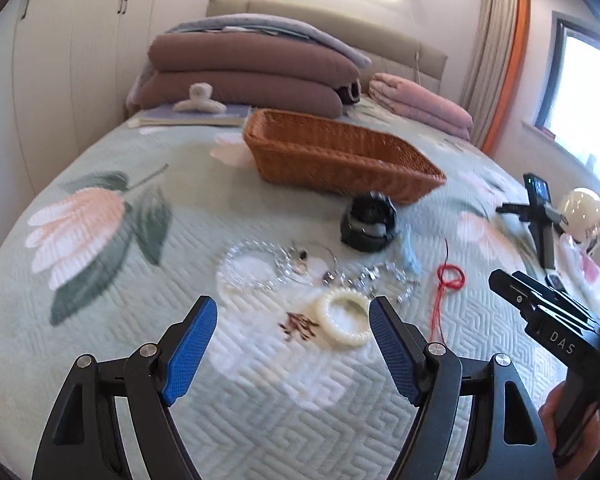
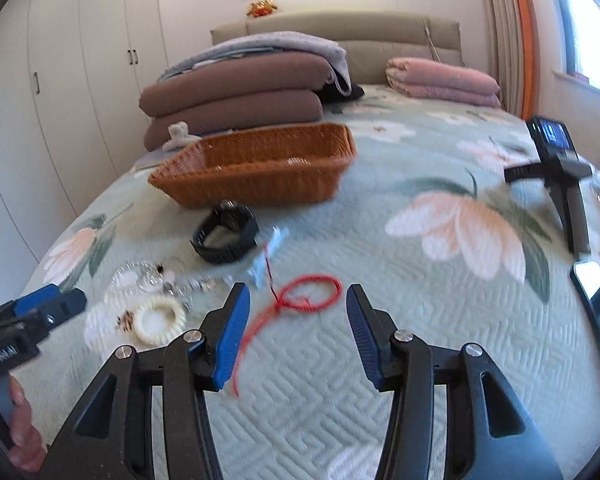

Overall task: Organize jewelry
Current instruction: 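Withdraw both tools from the basket back toward the jewelry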

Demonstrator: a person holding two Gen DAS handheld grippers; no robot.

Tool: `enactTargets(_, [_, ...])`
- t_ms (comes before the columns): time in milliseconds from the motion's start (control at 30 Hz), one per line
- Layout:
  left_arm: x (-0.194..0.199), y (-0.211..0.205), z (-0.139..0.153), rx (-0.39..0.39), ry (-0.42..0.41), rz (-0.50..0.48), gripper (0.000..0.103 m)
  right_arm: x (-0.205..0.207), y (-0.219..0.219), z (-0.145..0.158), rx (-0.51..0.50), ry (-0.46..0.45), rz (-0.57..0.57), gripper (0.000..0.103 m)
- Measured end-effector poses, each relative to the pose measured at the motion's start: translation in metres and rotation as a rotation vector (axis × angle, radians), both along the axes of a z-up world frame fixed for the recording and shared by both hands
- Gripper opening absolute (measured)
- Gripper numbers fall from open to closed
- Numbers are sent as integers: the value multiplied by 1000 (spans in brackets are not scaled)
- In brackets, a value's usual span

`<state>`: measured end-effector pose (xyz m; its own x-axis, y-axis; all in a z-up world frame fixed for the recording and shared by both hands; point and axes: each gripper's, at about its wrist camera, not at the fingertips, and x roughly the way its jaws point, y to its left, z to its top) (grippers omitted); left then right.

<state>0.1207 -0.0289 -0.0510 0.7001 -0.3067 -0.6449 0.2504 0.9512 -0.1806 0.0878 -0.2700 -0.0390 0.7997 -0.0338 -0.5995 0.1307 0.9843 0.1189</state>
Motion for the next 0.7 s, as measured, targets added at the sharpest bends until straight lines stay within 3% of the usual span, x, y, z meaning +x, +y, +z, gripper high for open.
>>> enactTargets(333, [3,-22,-19,86,-2,46,80,8,-17,-14,78,29,-40,53])
enactTargets(533, [-4,-20,-13,106,-67,93,79,18,-14,-13,78,46,-21,53])
enactTargets(633, [-3,-30,-18,199,-52,51,79,25,-14,-13,70,70,-19,53])
enactTargets(700, [-6,-32,-19,213,-56,67,80,29,-14,-16,59,92,-23,53])
